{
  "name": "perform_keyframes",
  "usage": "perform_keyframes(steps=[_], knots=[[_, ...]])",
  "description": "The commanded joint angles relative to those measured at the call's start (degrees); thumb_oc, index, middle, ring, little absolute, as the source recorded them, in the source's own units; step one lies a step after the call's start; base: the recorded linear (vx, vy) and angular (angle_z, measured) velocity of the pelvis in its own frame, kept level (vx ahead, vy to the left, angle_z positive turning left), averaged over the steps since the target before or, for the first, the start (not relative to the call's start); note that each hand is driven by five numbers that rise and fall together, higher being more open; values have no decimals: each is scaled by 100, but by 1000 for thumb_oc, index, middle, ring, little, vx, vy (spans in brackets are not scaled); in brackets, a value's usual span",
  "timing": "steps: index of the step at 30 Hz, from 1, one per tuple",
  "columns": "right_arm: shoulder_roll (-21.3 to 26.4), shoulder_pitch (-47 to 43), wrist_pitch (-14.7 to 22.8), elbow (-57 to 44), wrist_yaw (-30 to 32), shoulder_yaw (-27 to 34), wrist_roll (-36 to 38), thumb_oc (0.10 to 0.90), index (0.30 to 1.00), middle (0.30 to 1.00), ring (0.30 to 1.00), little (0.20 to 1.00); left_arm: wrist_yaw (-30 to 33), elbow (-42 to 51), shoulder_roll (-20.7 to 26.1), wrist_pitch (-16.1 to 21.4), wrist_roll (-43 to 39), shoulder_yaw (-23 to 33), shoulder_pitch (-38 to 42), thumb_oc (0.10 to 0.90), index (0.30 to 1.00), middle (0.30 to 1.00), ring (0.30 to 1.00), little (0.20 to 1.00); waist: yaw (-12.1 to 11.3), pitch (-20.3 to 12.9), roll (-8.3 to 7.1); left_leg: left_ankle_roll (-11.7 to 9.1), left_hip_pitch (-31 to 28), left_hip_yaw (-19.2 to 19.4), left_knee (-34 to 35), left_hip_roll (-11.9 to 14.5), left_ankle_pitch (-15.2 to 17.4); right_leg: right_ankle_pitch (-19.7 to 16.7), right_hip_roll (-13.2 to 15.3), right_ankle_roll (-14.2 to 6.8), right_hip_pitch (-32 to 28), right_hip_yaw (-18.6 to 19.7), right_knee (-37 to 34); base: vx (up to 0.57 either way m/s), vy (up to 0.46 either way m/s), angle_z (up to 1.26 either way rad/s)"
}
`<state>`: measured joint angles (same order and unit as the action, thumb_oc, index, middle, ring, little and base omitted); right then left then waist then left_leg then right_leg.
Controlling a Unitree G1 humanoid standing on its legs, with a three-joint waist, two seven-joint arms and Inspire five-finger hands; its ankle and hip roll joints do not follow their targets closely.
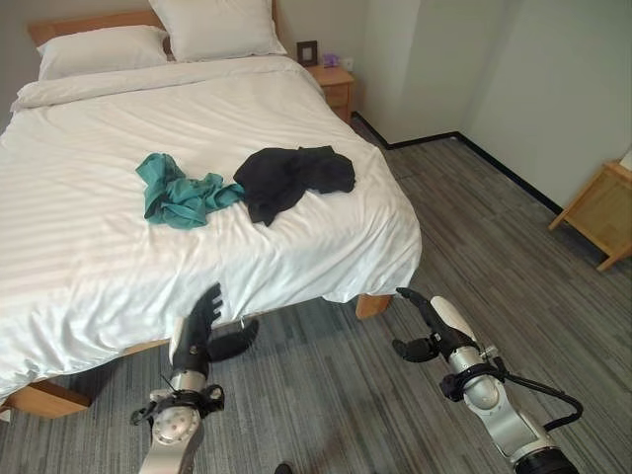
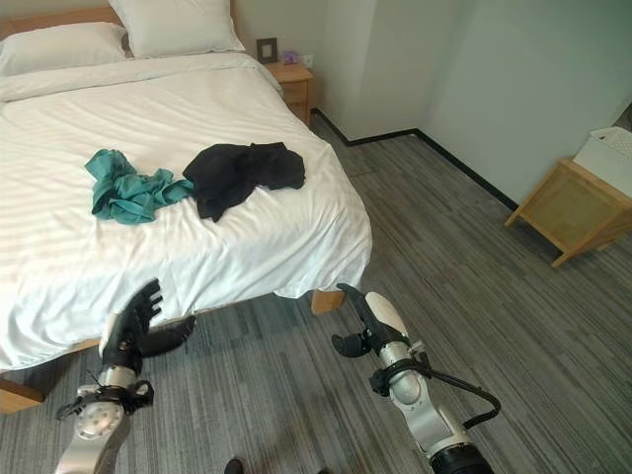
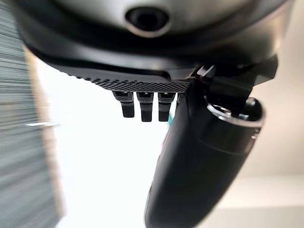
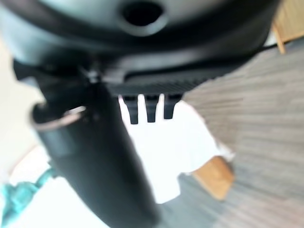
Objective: Pick up bed clothes into laundry basket.
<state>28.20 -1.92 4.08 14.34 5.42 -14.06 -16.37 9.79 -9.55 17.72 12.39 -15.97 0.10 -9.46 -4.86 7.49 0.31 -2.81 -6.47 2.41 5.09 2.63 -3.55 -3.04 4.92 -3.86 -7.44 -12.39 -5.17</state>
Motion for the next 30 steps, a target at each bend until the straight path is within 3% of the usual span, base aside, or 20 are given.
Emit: perform_keyframes(steps=[1,6,7,8,9,11,12,14,15,16,19,21,23,24,26,27,30], knots=[[-169,118,653,-790,272,112,345,800,900,900,900,900,-17,588,145,440,-14,150,-187,800,900,900,900,900,-48,-207,-169,-25,54,-319,-9,-56,393,-16,611,-588,64,257,29,0,0,0],[-196,127,636,-753,257,36,349,800,900,900,900,900,-49,701,79,324,17,77,-280,800,900,900,900,900,-134,-91,-172,30,56,-441,-114,-97,489,46,574,-577,117,395,56,-20,30,-1],[-192,2,617,-664,356,14,346,800,900,900,900,900,-10,649,120,307,-20,-25,-131,800,900,900,900,900,-216,87,-290,-56,500,-413,-821,-144,666,53,656,-554,121,323,65,-88,21,2],[-193,-1,618,-662,357,14,346,800,900,900,900,900,-10,647,121,308,-20,-25,-128,800,900,900,900,900,-210,81,-292,-55,521,-419,-844,-145,677,53,656,-555,128,318,65,-204,33,13],[-150,-126,612,-625,486,12,342,800,900,900,900,900,90,621,210,291,32,-128,7,800,900,900,900,900,-296,284,-359,-193,884,-323,-1257,-161,566,71,720,-544,130,230,63,-171,76,24],[-68,-306,498,-572,640,16,116,800,900,900,900,900,103,665,241,255,12,-368,240,800,900,900,900,900,-366,196,-422,-80,1029,-258,-1195,-152,734,99,776,-611,234,-64,254,-37,151,84],[-55,-254,474,-562,651,57,-51,800,900,900,900,900,102,692,292,206,109,-423,294,800,900,900,900,900,-381,169,-476,26,925,-282,-1110,-159,798,191,854,-655,271,-190,728,167,108,93],[-116,-261,435,-551,697,61,-142,800,900,900,900,900,113,713,448,121,324,-493,349,800,900,900,900,900,-334,247,-558,177,805,-351,-1021,-219,801,-220,1073,-818,654,-192,1916,158,105,49],[-120,-272,434,-547,699,63,-144,800,900,900,900,900,115,713,450,120,326,-490,358,800,900,900,900,900,-335,231,-577,191,842,-343,-1005,-241,754,-247,1095,-825,705,-179,1922,144,154,72],[-177,-502,370,-543,768,-84,-247,800,900,900,900,900,196,693,573,31,483,-568,505,800,900,900,900,900,-287,413,-475,291,631,-527,-824,-187,709,-704,1051,-864,1184,23,2806,69,76,71],[-163,-527,361,-778,782,-50,-326,800,900,900,900,900,250,679,584,-17,587,-573,536,800,900,900,900,900,-190,447,-395,309,343,-699,-534,-58,678,-588,833,-748,1642,188,3189,195,103,47],[-151,-524,379,-1035,801,4,-326,800,900,900,900,900,285,733,600,-42,676,-573,503,800,900,900,900,900,-37,463,-430,285,65,-823,-326,-46,728,-445,618,-679,2024,234,2769,417,44,42],[-156,-532,402,-1241,811,47,-243,800,900,900,900,900,254,740,662,-113,853,-566,523,800,900,900,900,900,192,482,-577,161,-446,-1022,-9,-72,936,-354,322,-673,2271,38,1456,539,-35,42],[-166,-529,399,-1246,807,43,-241,800,900,900,900,900,253,740,669,-117,857,-558,518,800,900,900,900,900,212,473,-540,152,-467,-1036,-9,-11,976,-371,264,-671,2186,-10,1347,392,-36,50],[-197,-576,379,-1232,824,46,-228,800,900,900,900,900,246,682,711,-139,945,-512,551,800,900,900,900,900,319,470,-584,74,-667,-1144,-9,35,1183,-609,125,-763,2271,-228,554,491,-48,53],[-205,-586,356,-1237,863,68,-345,800,900,900,900,900,274,632,746,-150,1064,-407,534,800,900,900,900,900,354,440,-645,-16,-874,-1123,-9,162,1374,-828,112,-858,2397,-549,178,473,-66,46],[-140,-433,344,-1328,944,183,-552,800,900,900,900,900,260,693,749,-104,1143,-290,402,800,900,900,900,900,386,346,-693,-63,-1097,-1089,-9,245,1564,-816,101,-817,2378,-659,84,523,-76,29]])
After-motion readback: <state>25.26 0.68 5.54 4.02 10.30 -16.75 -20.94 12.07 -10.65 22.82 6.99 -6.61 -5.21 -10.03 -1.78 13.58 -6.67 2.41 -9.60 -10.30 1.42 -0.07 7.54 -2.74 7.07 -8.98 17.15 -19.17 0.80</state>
